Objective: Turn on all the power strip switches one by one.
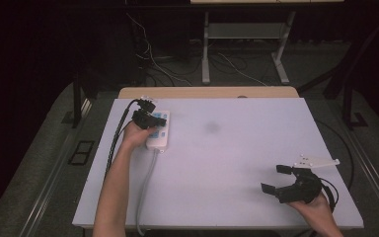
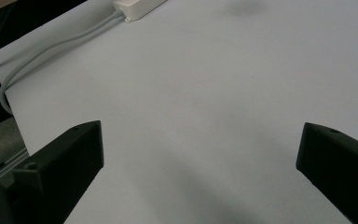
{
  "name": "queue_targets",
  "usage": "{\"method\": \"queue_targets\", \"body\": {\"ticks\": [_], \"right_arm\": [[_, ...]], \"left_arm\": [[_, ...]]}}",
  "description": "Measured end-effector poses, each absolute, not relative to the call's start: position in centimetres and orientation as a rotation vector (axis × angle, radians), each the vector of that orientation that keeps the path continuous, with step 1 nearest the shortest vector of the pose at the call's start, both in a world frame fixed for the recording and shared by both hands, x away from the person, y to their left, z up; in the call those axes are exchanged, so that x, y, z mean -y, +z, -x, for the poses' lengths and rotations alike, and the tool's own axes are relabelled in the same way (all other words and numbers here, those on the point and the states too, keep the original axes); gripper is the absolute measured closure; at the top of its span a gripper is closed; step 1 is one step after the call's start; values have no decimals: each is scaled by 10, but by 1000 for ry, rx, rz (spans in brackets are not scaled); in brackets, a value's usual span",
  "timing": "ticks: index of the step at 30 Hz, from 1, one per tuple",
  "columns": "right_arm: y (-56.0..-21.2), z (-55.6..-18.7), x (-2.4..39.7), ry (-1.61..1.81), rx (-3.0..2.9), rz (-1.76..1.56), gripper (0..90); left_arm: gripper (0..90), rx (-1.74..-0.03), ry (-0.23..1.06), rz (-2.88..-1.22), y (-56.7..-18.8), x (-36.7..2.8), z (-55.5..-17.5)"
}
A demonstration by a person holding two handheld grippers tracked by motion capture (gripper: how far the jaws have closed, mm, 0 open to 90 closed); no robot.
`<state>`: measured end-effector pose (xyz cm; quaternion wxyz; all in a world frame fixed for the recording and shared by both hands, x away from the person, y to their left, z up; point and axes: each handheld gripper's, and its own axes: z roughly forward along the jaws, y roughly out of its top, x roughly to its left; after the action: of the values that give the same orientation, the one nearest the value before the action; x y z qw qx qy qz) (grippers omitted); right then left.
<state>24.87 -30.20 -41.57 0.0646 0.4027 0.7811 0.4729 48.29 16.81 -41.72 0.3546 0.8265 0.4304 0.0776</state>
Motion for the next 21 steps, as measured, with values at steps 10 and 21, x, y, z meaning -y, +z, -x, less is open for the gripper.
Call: {"method": "queue_targets", "body": {"ticks": [10,21], "right_arm": [[-415,-248,302,1435,-2358,-1209,4],[-415,-248,301,1429,-2361,-1208,4]], "left_arm": [[898,-1134,210,-2121,-418,-168,-481],[896,-1143,243,-2144,-416,-164,-479]]}}
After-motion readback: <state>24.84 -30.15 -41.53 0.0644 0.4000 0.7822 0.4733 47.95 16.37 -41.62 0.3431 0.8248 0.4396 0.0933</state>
